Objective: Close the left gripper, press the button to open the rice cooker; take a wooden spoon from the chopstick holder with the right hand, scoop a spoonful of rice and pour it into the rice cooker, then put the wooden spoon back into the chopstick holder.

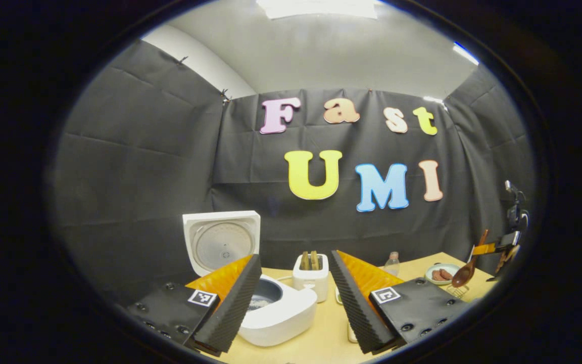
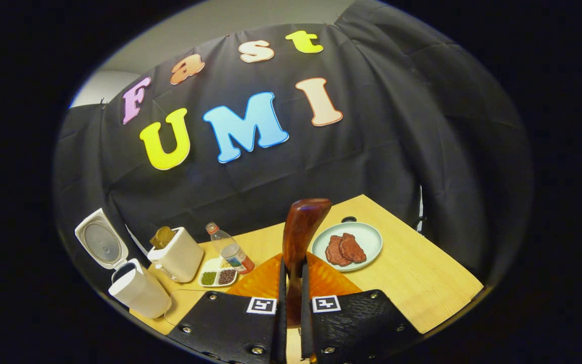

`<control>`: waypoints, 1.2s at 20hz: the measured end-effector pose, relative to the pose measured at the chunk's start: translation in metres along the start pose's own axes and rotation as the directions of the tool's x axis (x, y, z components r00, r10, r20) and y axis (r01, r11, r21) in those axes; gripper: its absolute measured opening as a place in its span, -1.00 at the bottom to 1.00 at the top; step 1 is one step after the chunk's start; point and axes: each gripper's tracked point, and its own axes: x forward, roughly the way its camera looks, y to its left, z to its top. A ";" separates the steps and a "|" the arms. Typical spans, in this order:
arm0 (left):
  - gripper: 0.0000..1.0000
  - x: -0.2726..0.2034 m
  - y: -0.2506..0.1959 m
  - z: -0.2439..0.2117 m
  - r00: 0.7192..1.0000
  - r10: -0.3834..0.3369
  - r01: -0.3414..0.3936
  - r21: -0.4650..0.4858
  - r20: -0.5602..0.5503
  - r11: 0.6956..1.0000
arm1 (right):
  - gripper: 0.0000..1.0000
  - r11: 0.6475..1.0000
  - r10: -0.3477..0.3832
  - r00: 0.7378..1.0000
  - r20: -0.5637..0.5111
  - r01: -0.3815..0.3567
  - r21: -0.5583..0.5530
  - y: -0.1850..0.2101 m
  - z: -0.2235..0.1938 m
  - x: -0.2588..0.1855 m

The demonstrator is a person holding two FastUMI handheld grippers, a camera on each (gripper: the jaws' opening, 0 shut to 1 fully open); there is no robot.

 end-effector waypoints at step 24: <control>0.91 0.005 -0.012 -0.002 1.000 0.024 -0.024 0.042 0.002 0.999 | 0.32 0.990 -0.090 0.992 -0.090 0.079 -0.117 -0.065 -0.058 0.010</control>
